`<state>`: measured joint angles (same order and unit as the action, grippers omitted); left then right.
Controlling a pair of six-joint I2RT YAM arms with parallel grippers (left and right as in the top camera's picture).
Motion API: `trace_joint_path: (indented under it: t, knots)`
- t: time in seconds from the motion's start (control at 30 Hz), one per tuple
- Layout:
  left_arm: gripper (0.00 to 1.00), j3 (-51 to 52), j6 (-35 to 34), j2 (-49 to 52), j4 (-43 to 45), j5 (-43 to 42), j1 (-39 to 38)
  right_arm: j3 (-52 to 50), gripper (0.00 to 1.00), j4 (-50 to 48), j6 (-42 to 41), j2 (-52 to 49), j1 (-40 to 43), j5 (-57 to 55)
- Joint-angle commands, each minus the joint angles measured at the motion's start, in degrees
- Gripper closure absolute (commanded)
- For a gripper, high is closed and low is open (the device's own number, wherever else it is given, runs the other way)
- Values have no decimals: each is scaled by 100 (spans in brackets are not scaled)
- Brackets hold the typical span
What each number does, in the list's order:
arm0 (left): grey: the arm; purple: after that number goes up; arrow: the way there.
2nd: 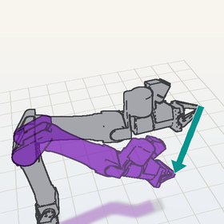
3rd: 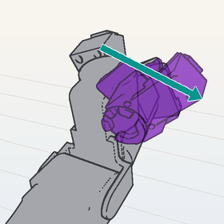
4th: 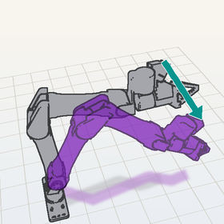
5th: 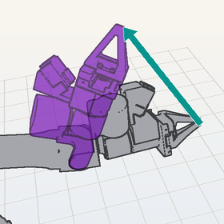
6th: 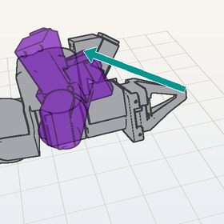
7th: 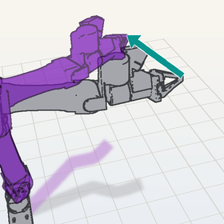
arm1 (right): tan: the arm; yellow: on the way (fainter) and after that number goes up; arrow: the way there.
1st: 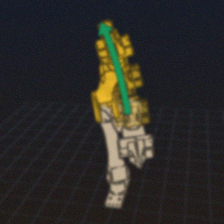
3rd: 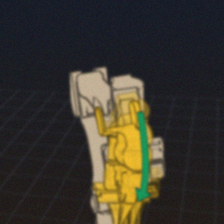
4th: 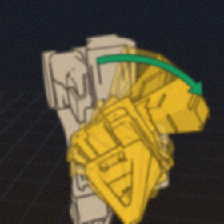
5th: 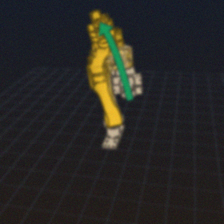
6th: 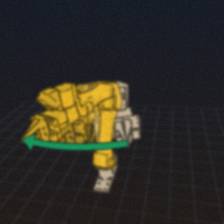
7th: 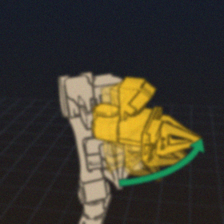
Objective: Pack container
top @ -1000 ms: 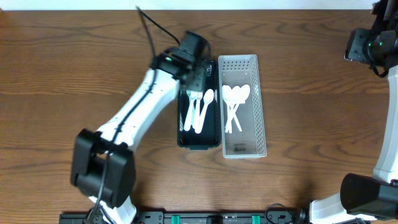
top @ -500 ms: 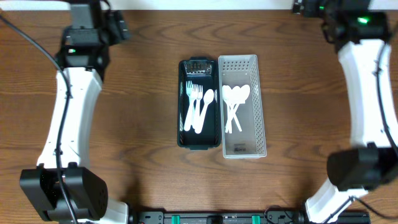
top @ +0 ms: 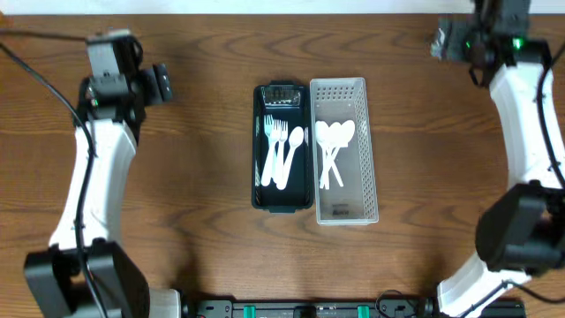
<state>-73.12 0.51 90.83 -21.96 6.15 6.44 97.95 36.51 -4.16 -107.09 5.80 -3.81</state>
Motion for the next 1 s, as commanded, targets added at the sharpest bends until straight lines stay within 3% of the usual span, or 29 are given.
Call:
trace_joint_path:
  t: [0.0, 0.27, 0.4, 0.53, 0.67, 0.97]
  knots:
    - [2, 876, 118, -846, 570, -125, -2, -1443, 1, -597, 210, 929, 170, -22]
    - [2, 3405, 201, -2955, 2583, -529, -219, -4765, 1, -3042, 446, 3193, 203, -70]
    - [2, 4623, 706, -4391, 3289, -529, -612, -5936, 1, -3434, 446, 4448, 175, -66]
    - [2, 5499, 999, -6153, 3174, -525, -844, -6887, 1, -3873, 356, 5657, 20, 22]
    - [2, 5613, 999, -7340, 2800, -509, -850, -7486, 1, -3786, 807, 6616, -197, 20]
    - [2, 5613, 997, -7672, 2455, -511, -850, -7827, 1, -2706, 938, 7455, -422, 20]
